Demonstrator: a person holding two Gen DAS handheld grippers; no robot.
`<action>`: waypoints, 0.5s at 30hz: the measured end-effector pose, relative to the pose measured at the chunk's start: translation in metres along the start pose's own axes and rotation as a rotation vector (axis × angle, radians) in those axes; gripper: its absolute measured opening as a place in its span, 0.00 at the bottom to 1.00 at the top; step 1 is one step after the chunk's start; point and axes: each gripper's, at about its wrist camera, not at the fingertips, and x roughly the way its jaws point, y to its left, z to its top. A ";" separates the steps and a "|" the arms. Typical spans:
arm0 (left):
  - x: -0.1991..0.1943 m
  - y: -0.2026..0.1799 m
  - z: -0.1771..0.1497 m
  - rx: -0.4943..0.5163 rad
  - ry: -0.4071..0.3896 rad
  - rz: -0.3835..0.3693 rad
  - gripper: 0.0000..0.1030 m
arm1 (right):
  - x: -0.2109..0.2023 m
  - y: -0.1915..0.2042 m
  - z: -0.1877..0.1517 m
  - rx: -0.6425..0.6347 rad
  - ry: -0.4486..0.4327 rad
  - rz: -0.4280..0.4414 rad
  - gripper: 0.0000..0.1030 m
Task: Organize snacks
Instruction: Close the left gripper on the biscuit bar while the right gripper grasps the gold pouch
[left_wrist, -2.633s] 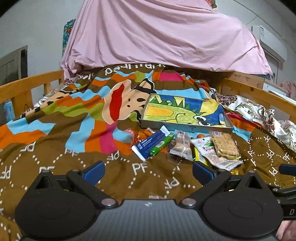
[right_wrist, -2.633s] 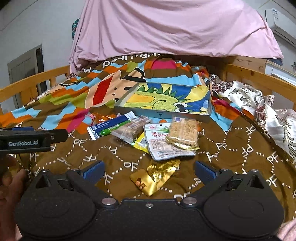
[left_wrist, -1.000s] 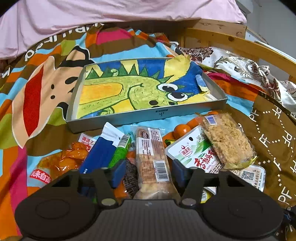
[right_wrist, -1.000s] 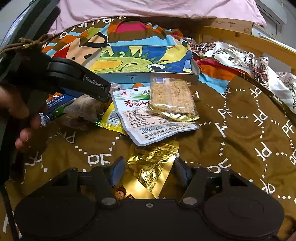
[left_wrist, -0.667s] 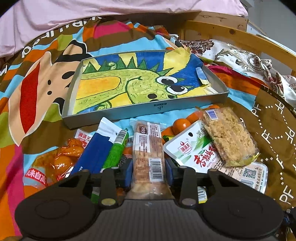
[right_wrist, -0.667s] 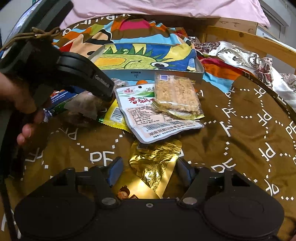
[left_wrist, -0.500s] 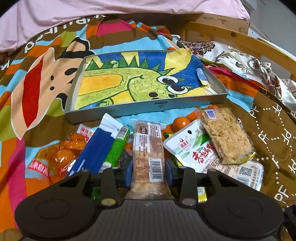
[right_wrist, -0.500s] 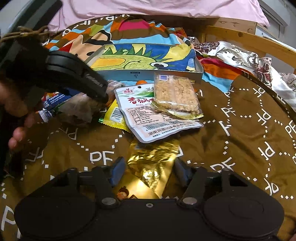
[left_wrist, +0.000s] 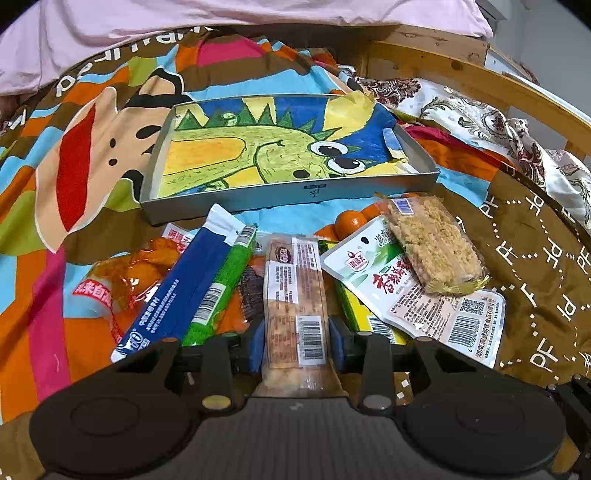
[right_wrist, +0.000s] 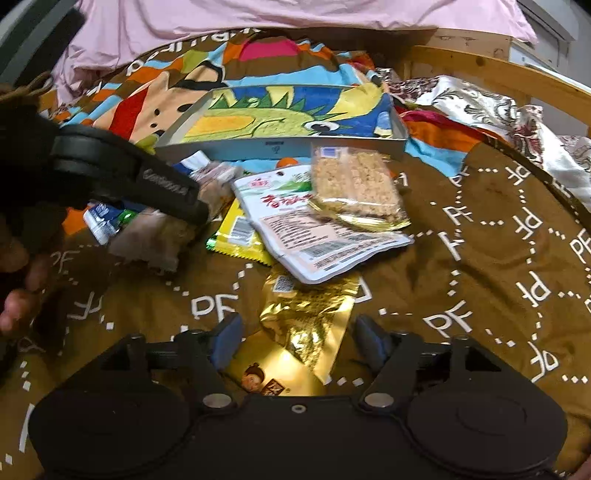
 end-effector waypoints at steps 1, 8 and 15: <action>0.002 0.000 0.000 -0.001 0.003 -0.001 0.38 | 0.002 0.000 0.000 -0.001 0.010 0.002 0.70; 0.004 -0.003 -0.003 0.009 0.005 0.016 0.38 | 0.003 0.002 -0.001 -0.008 0.006 0.006 0.54; -0.013 -0.005 -0.009 -0.033 -0.004 0.042 0.38 | -0.002 0.003 0.001 -0.020 -0.019 0.035 0.42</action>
